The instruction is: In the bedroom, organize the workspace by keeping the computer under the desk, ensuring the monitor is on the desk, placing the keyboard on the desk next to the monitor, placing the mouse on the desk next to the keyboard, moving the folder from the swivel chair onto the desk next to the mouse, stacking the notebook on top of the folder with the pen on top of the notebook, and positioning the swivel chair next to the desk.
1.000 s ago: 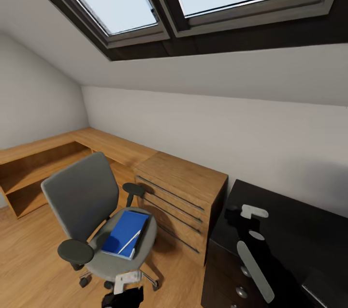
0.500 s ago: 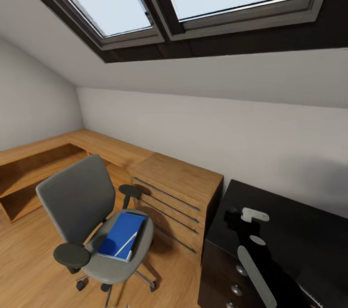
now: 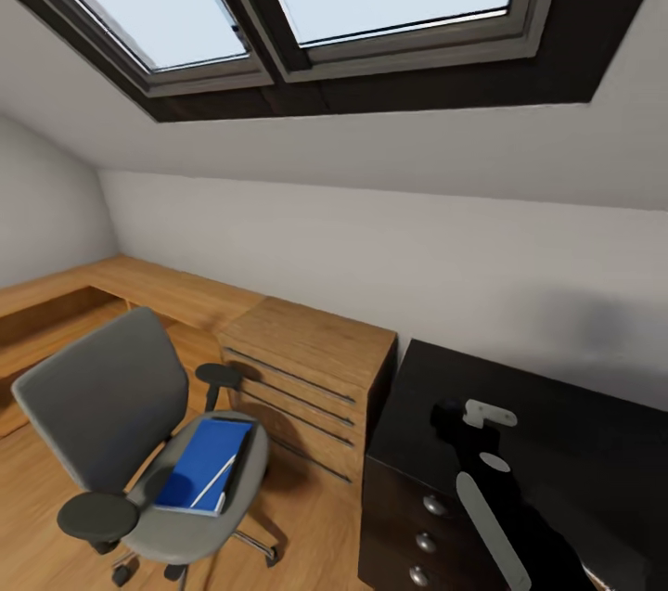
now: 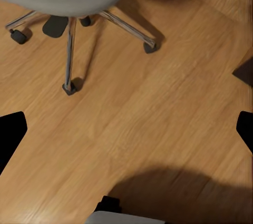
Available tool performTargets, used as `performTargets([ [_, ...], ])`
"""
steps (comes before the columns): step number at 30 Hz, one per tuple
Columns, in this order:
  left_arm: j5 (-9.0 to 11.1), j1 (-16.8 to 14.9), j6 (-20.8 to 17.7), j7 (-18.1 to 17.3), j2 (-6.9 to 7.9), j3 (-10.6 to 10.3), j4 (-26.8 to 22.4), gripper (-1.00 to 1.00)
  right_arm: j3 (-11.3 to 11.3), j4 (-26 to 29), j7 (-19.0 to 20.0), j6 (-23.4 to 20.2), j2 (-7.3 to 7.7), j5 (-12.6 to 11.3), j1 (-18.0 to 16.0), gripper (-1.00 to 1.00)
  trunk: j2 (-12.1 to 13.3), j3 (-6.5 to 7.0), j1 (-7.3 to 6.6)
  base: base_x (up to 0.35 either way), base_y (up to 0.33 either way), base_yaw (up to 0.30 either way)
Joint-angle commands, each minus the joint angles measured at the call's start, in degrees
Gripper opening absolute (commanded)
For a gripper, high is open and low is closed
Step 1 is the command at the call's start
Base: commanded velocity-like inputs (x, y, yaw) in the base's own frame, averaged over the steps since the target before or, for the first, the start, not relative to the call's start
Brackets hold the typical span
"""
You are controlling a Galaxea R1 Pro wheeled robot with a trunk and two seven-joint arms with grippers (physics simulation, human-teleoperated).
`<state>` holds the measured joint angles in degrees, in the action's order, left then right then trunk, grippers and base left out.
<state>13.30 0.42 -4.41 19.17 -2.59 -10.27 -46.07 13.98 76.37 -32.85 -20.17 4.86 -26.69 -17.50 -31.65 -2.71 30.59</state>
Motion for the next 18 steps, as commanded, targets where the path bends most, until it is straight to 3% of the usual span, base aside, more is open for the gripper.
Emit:
performTargets([
  [1,0.39,0.02,-0.29,0.39,0.04,-0.17,-0.19,1.0,0.17,0.05,-0.55,-0.05,0.06,-0.54,-0.08,-1.0,-0.1,-0.1,0.03,0.0,0.0,-0.294],
  [6,0.33,0.02,-0.14,0.4,0.04,-0.19,-0.17,1.0,-0.03,-0.05,-0.5,0.03,0.0,-0.63,-0.08,-1.0,-0.1,-0.1,0.03,0.0,0.0,-0.296],
  [11,0.32,0.02,0.04,0.42,0.28,-0.15,-0.08,1.0,-3.22,-0.99,-0.49,0.15,-0.05,-0.72,-0.08,-1.0,-0.1,-0.1,0.03,0.0,0.0,-0.283],
  [18,0.32,0.02,4.15,0.35,1.45,-0.2,0.06,1.0,-5.02,-1.14,-0.53,0.13,-0.19,-0.82,-0.08,-1.0,-0.1,-0.1,0.03,-0.089,0.07,-0.062],
])
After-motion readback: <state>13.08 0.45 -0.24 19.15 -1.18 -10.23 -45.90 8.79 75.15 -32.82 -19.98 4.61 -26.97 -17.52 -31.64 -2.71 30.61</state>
